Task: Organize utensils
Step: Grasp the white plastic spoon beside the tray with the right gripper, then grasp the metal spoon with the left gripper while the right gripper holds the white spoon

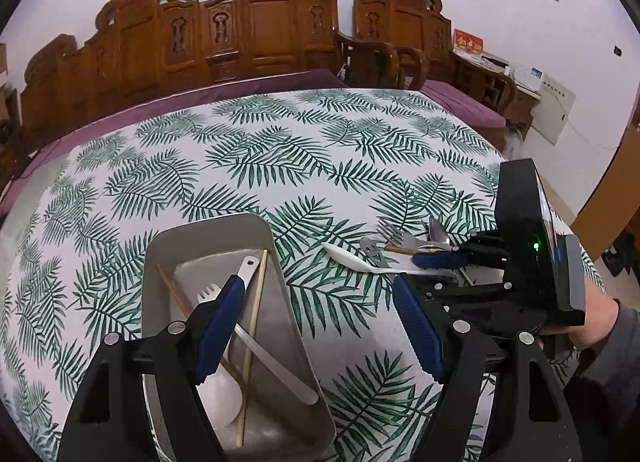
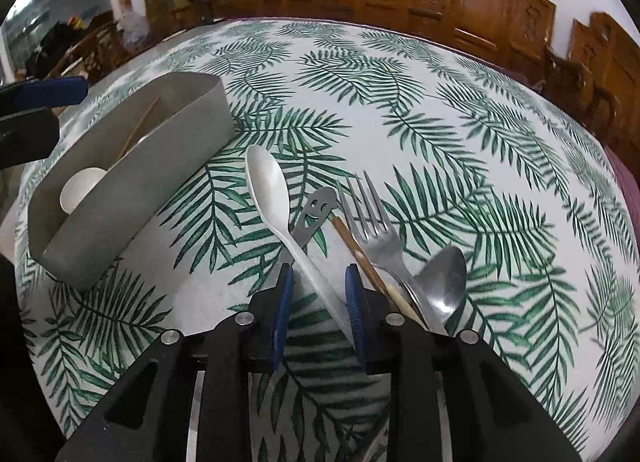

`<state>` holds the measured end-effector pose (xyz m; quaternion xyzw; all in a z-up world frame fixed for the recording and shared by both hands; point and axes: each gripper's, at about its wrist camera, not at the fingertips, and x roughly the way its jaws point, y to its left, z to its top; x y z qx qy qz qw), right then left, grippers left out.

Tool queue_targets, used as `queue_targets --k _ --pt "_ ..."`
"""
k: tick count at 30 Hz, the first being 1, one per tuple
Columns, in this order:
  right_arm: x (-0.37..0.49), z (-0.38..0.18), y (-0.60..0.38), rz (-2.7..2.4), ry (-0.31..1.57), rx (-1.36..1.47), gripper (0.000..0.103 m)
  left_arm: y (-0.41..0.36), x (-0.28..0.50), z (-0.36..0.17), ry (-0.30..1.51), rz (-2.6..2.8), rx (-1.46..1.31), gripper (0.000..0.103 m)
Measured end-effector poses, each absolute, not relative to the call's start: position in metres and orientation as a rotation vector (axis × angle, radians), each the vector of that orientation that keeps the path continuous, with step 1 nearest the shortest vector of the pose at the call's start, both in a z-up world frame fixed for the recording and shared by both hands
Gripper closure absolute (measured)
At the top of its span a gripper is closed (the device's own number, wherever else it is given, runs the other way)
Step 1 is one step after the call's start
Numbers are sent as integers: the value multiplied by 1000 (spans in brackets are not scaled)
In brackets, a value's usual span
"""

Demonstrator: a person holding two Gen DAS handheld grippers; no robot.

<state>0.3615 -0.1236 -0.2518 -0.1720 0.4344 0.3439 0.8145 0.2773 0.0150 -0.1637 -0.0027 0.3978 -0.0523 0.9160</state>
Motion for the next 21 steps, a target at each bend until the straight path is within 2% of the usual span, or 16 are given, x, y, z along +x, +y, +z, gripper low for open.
queue_targets --k 2,7,21 --pt "363 -252 -124 735 927 -367 75 14 277 -165 822 -106 -3 30" --pt "361 -250 -124 754 931 -368 98 7 280 -167 827 -111 1 30" --pt "367 -213 -174 691 836 -182 99 -32 292 -182 858 -160 13 30"
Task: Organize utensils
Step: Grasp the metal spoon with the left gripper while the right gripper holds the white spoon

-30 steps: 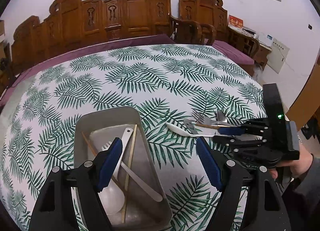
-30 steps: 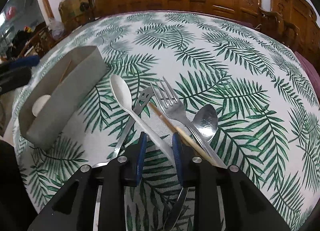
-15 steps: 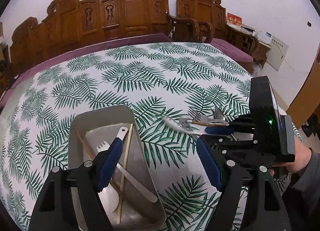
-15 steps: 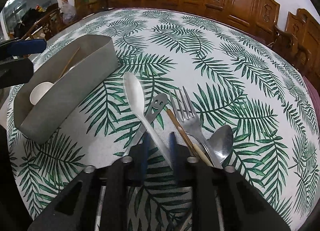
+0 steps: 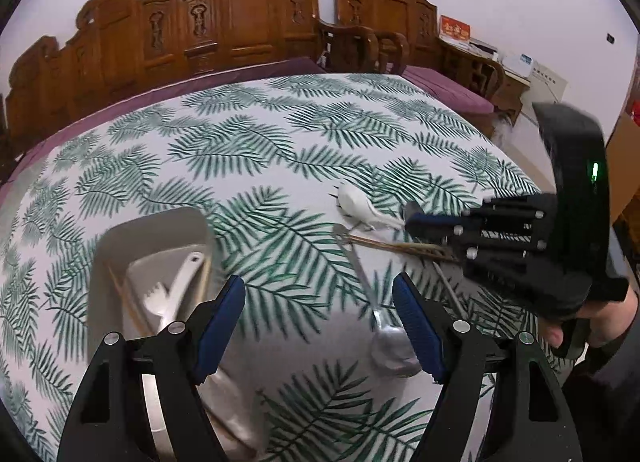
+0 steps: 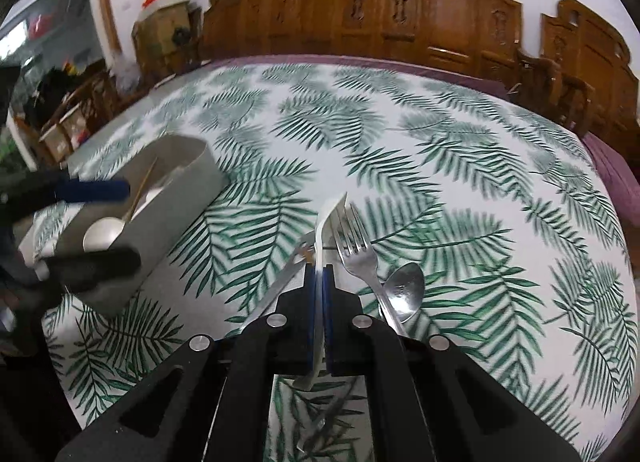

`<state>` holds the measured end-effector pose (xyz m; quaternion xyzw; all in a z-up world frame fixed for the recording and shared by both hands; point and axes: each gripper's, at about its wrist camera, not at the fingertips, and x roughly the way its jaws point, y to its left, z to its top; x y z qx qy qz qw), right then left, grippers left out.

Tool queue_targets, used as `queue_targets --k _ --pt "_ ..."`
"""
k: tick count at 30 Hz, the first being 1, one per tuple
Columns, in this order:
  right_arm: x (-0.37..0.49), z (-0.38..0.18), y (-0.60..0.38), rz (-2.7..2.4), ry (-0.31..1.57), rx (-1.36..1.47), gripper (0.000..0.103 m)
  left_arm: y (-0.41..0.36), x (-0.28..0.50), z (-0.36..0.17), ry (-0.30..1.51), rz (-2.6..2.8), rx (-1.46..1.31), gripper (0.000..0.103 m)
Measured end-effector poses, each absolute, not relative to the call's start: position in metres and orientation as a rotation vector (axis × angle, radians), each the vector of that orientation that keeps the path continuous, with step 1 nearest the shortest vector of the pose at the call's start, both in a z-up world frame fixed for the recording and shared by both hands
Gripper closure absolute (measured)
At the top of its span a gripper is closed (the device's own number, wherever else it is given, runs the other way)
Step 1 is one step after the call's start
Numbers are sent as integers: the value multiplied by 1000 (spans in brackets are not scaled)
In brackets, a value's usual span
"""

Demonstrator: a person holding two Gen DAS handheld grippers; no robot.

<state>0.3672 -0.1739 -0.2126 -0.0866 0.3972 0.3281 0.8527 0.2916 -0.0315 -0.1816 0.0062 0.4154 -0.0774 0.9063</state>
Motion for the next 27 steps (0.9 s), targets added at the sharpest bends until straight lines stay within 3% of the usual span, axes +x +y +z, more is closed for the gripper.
queue_targets --k 12,19,27 --pt "377 -194 -205 638 770 -39 99 -72 293 -216 953 -229 60 36" --pt "378 -194 -208 627 773 -32 99 -88 285 -234 998 -279 76 52" --pt "373 -196 -205 631 780 -53 99 -98 280 -250 1021 -267 142 55"
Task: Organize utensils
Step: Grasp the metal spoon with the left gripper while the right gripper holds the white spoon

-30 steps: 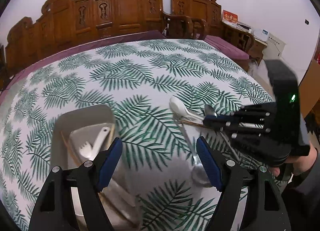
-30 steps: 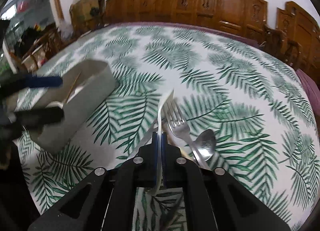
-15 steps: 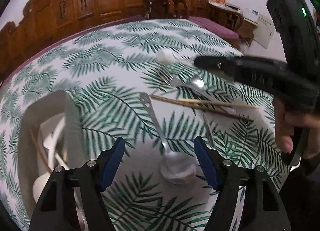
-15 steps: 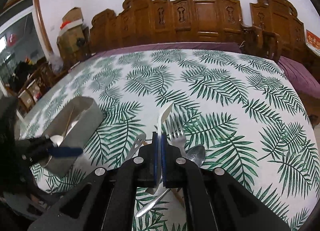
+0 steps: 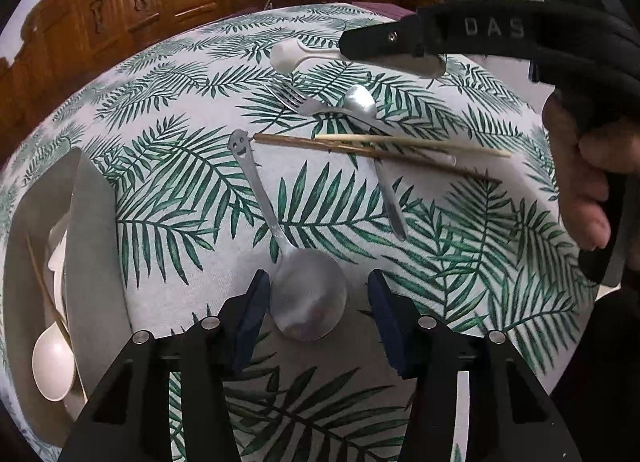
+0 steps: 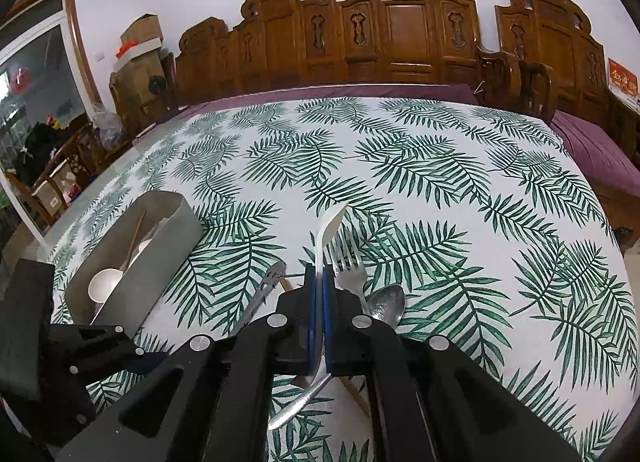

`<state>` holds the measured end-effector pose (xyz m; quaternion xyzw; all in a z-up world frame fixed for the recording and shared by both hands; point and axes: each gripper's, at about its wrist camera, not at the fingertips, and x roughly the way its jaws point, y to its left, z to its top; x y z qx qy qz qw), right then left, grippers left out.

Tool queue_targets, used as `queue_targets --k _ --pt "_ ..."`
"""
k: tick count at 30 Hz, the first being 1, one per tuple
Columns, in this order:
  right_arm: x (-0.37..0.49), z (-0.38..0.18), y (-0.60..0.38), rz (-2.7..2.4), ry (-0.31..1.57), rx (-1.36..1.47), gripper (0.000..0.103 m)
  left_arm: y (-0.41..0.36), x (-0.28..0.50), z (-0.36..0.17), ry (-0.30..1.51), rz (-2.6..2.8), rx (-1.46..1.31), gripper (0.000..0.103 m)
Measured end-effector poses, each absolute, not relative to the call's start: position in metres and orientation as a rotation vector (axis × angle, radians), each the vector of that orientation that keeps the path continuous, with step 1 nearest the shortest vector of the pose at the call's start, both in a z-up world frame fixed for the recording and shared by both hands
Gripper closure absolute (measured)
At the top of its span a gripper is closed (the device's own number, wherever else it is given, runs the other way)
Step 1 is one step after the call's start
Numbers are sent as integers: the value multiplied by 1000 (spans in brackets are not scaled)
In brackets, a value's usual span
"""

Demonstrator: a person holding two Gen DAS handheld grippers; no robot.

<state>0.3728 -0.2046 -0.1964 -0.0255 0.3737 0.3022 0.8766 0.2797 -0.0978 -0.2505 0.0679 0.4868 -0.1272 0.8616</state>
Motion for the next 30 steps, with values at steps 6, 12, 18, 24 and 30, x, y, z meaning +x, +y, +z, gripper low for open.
queue_targets --k 6,12,18,24,30 --pt "371 -197 -204 631 781 -57 99 -92 280 -251 1009 -260 139 62" --pt "369 -197 -201 635 780 -68 99 -84 282 -250 1011 -276 99 62" --pt "368 -196 -199 640 778 -79 99 -71 285 -248 1032 -286 30 62" --pt "368 -197 -197 641 779 -85 99 -69 284 -248 1029 -273 60 62" --pt "367 -198 -195 640 785 -95 99 -72 282 -241 1001 -294 62 62"
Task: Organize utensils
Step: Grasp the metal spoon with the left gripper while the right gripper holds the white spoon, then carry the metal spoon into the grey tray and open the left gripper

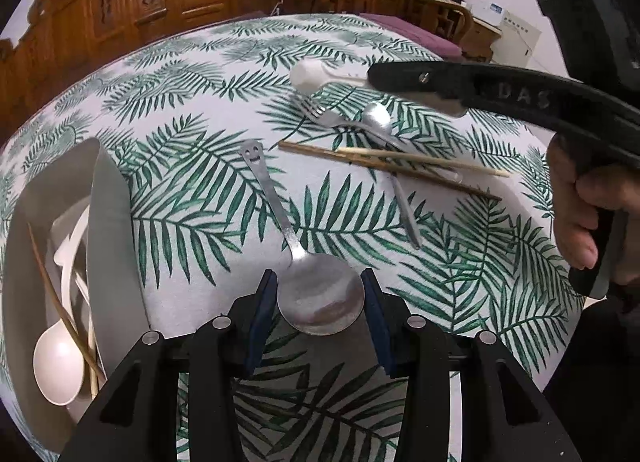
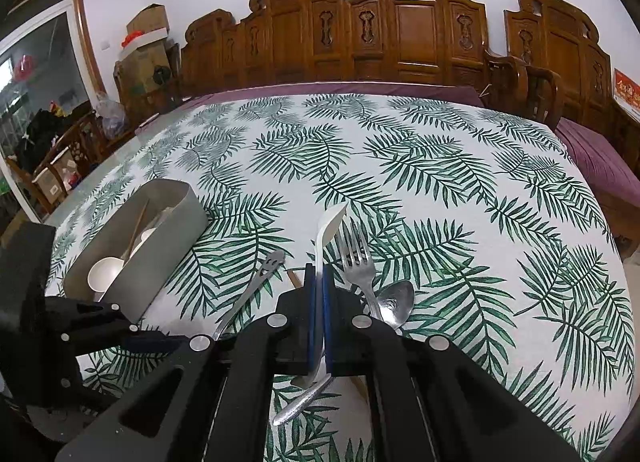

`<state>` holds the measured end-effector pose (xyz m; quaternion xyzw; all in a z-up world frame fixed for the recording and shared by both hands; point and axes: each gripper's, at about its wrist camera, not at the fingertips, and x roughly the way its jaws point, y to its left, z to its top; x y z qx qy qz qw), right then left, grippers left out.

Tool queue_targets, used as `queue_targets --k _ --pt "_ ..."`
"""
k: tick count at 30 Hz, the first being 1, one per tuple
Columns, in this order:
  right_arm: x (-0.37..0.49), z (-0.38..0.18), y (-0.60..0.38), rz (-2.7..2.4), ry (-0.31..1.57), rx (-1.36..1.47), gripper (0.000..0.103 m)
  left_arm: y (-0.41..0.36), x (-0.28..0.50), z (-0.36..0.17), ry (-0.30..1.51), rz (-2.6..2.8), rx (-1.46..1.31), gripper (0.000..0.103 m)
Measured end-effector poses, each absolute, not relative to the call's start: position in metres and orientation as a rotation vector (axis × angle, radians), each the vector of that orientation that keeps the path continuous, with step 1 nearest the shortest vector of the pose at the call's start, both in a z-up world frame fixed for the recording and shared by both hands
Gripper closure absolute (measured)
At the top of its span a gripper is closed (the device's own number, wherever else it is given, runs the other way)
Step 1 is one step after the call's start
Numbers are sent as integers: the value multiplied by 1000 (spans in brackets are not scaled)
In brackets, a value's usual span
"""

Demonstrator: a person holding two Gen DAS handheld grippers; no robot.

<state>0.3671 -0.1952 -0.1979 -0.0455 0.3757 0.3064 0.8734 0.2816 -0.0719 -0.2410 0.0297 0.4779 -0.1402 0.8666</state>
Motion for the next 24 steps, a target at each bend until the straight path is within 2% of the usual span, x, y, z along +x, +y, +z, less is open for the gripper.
queue_targets --k 24 --pt "364 -198 -191 644 778 -104 99 -56 274 -183 868 -310 20 63"
